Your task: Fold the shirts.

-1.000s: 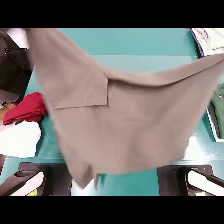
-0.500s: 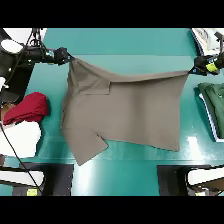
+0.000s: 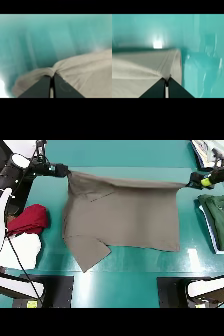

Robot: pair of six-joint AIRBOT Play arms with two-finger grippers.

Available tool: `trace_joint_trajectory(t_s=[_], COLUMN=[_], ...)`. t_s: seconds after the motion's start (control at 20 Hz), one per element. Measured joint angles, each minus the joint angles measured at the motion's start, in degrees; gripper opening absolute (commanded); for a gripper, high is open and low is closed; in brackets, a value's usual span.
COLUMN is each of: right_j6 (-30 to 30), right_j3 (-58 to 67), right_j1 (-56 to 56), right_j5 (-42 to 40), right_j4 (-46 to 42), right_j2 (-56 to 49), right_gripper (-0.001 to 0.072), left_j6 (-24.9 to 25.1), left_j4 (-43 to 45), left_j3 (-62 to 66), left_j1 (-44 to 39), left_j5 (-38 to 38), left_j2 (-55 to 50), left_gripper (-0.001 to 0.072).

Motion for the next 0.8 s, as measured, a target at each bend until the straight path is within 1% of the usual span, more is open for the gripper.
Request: trace_joint_trajectory(t_s=[0.25, 0.3, 0.35, 0.4, 0.45, 0.5, 0.65, 0.8], right_j6=[-0.3, -0.3, -0.3, -0.3, -0.3, -0.3, -0.7, -1.9], right_j3=[-10.8, -12.6, -14.3, -15.6, -16.6, -17.1, -16.4, -16.2], right_j1=[3.7, 4.2, 4.5, 4.8, 4.8, 4.8, 3.9, 1.6], right_j5=[-2.9, -3.5, -3.7, -3.9, -3.9, -3.7, 0.9, 7.1], right_j4=[0.1, 0.1, 0.2, 0.2, 0.3, 0.3, 0.5, 0.6], right_j2=[2.8, 3.5, 4.1, 4.7, 5.2, 5.7, 6.6, 8.7], right_gripper=[0.0018, 0.0019, 0.0019, 0.0048, 0.0237, 0.0346, 0.0343, 0.0342], left_j6=[0.2, -0.1, -0.9, -2.3, -3.9, -5.5, -9.7, -13.4], left_j4=[8.5, 10.5, 12.3, 14.0, 15.4, 16.4, 18.8, 20.1], left_j3=[-0.3, -0.4, -0.4, -0.4, -0.5, -0.4, -0.4, -3.2], left_j1=[0.0, 0.0, 0.0, 0.0, 0.1, 0.1, 0.5, 2.8], left_j5=[-8.6, -10.3, -11.5, -12.5, -13.5, -14.3, -17.7, -22.7], left_j2=[-1.3, -1.4, -1.5, -1.5, -1.6, -1.5, -0.2, 4.0], left_gripper=[0.003, 0.0055, 0.029, 0.053, 0.0535, 0.0538, 0.0538, 0.0538])
